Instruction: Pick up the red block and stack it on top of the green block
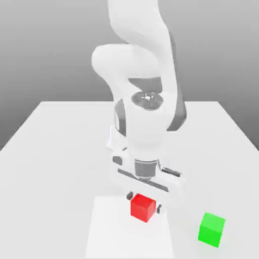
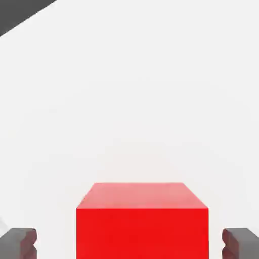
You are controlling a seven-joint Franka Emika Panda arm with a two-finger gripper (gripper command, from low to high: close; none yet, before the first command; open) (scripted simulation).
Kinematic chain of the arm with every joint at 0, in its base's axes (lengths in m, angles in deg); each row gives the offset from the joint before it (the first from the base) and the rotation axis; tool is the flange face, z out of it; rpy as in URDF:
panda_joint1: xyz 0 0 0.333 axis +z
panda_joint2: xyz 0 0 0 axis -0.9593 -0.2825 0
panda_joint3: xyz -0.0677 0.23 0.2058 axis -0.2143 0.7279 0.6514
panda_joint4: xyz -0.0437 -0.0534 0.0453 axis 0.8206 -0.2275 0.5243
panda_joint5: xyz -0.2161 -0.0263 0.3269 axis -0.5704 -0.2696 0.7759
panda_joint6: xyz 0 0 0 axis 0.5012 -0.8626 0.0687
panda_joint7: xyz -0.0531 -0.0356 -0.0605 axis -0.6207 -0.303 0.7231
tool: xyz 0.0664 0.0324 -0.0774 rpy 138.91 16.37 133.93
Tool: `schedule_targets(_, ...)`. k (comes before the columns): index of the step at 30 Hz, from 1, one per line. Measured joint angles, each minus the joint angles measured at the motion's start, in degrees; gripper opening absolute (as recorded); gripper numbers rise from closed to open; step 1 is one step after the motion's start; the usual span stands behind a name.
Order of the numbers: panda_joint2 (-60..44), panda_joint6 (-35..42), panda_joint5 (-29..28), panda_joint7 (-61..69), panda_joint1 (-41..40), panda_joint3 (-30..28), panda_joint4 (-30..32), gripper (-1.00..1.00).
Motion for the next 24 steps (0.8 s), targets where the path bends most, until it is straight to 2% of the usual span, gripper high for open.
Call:
schedule_targets(7, 0.06, -0.04, -0.08, -0.08, -0.09, 0.09, -0.01, -1.0)
schedule_targets(16, 8.26, 6.7, 8.45, 5.86, -3.63, 5.83, 0.56, -1.0)
schedule_targets(24, 14.41, 11.78, 13.39, 9.69, -3.3, 6.66, 2.16, -1.0)
